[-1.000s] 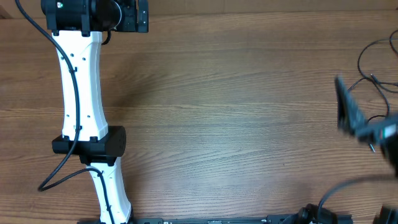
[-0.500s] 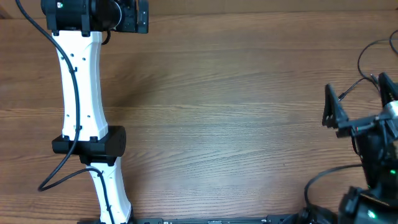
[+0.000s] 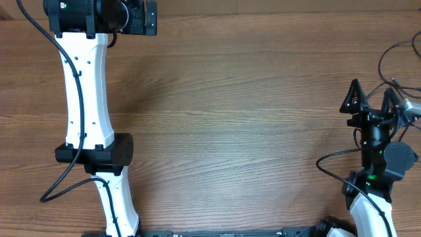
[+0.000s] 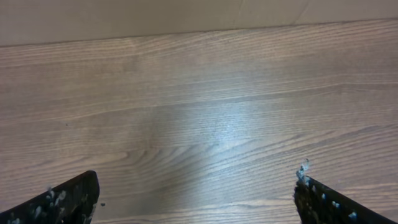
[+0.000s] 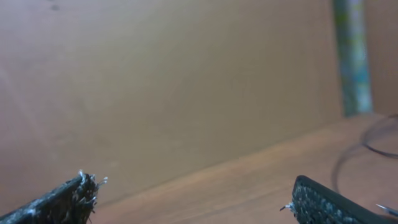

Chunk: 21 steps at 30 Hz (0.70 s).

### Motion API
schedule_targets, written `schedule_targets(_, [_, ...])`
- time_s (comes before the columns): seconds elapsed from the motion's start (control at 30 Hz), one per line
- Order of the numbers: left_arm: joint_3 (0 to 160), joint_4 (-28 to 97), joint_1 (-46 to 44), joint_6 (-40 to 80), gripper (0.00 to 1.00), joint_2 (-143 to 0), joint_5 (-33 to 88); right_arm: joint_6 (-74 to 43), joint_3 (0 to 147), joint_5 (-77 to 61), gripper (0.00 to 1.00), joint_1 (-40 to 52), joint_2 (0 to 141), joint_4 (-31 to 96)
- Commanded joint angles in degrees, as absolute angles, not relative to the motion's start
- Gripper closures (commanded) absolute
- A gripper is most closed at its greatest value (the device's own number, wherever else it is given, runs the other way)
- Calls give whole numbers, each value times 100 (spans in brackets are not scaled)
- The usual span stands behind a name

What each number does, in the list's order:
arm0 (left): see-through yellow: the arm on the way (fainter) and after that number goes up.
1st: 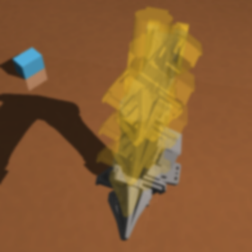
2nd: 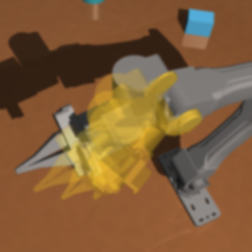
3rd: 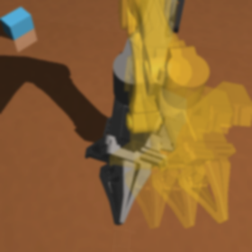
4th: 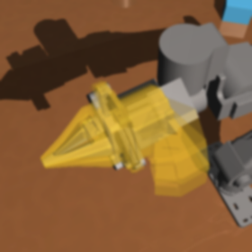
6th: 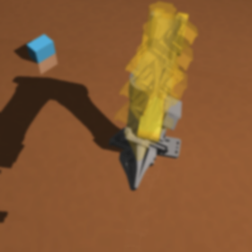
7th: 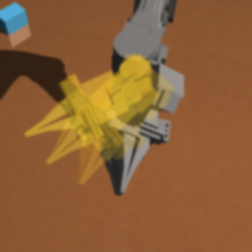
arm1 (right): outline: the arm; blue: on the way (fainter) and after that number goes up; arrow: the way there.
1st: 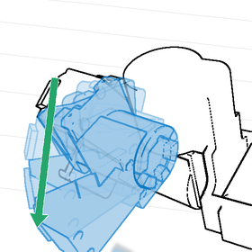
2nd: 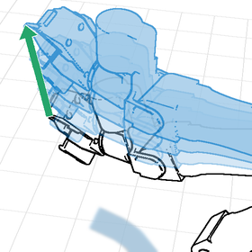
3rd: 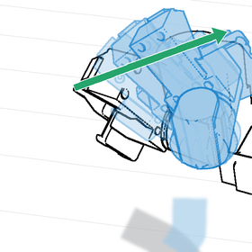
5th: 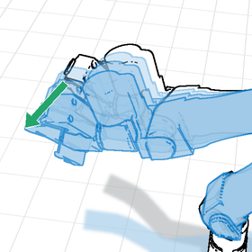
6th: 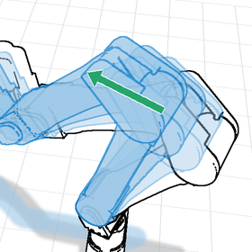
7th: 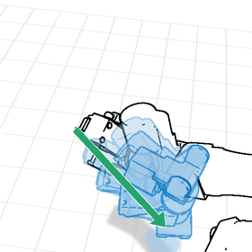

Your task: Untangle cables

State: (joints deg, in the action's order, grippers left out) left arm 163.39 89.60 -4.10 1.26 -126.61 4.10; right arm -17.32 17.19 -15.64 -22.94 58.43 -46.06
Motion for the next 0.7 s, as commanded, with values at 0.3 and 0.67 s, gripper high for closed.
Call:
schedule_targets(0.3, [16396,9061,-419,16,0,-12534,454,-1411,631,-2816,0,-2526,4807,-5446])
schedule_targets(0.67, [16396,9148,-419,16,0,-12534,451,-1398,368,-3277,0,-2397,3680,-5345])
